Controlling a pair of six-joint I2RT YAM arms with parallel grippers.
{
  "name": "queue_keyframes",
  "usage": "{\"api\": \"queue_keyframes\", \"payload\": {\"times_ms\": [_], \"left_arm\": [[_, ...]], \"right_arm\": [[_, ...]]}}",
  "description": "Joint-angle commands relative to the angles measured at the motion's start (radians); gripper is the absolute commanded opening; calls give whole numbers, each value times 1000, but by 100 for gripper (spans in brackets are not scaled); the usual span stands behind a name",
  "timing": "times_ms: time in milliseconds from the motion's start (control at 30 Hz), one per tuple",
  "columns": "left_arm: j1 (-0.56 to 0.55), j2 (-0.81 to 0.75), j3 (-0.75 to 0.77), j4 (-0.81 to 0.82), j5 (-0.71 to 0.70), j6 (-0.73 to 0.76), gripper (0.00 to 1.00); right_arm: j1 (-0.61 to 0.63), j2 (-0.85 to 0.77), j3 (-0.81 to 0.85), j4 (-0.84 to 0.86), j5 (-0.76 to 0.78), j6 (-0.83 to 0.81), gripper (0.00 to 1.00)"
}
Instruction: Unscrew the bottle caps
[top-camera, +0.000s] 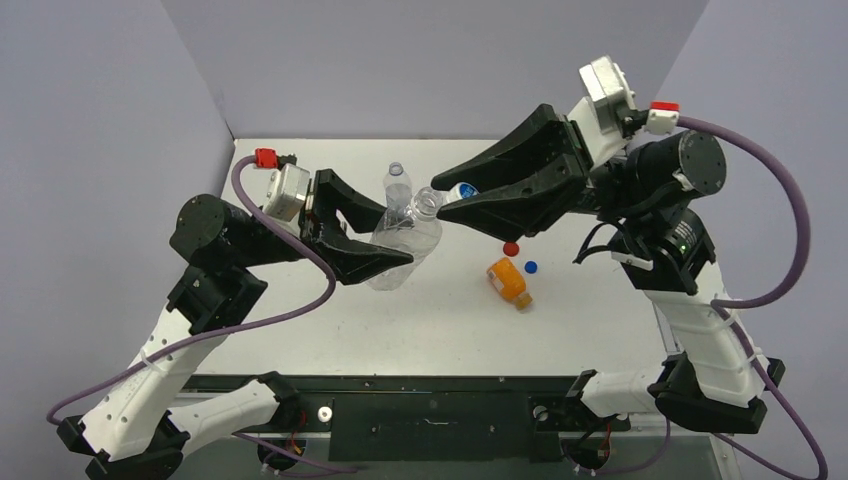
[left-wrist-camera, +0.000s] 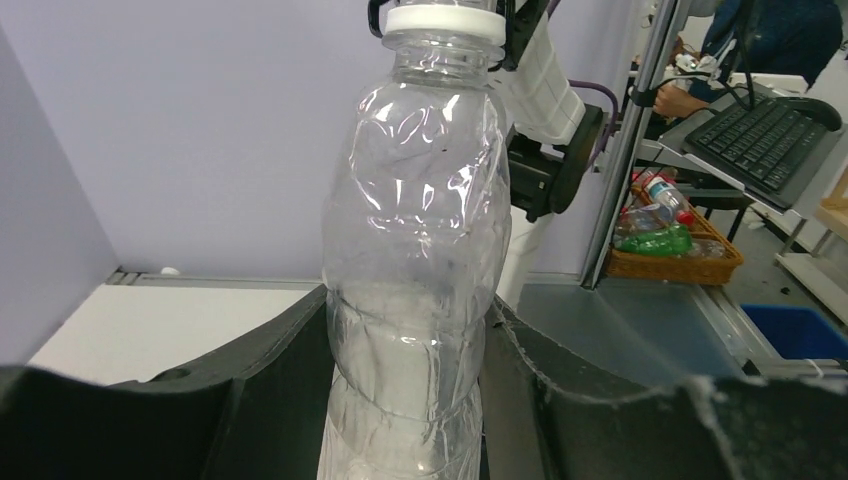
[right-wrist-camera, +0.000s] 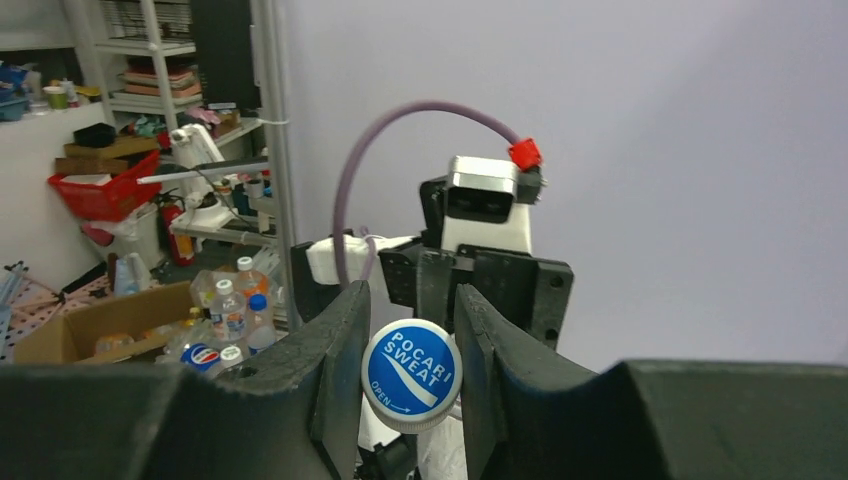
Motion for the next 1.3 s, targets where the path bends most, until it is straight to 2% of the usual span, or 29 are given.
{"api": "queue_keyframes", "payload": {"times_ms": [0,33,200,267,333,467,500,667,767,900,1100,1267], "left_arm": [[14,11,32,22,72,-58,0],[15,12,32,22,67,-47,0],[46,3,7,25,29,-7,0],[57,-7,-9,21,25,26,0],[60,-22,-31,-19,-2,99,0],[68,-67,-101,-53,-78,195,0],[72,-74,-115,-50,-87,198,0],[77,-120,-194,-52,-110,201,0],[77,-134,-218,-55,-113,206,0],[77,-146,-235,-50,-107,206,0],[79,-161,-257,-44,-102,216,0],[80,-164,-263,-31,-93,217,0]], "right_arm": [[-16,-10,19,71,-84,7,0],[-16,-7,32,4,-33,-35,0],[-29,-33,54,-110,144,-104,0],[-58,-53,42,-168,268,-144,0],[-104,-76,1,-232,489,-171,0],[-248,-125,-208,-254,721,-129,0],[-286,-132,-308,-247,744,-120,0],[-357,-114,-640,-134,915,-67,0],[-380,-11,-784,-35,953,-39,0],[-382,149,-858,82,1006,-17,0],[-376,350,-862,203,1079,30,0],[-365,466,-849,231,1115,55,0]]}}
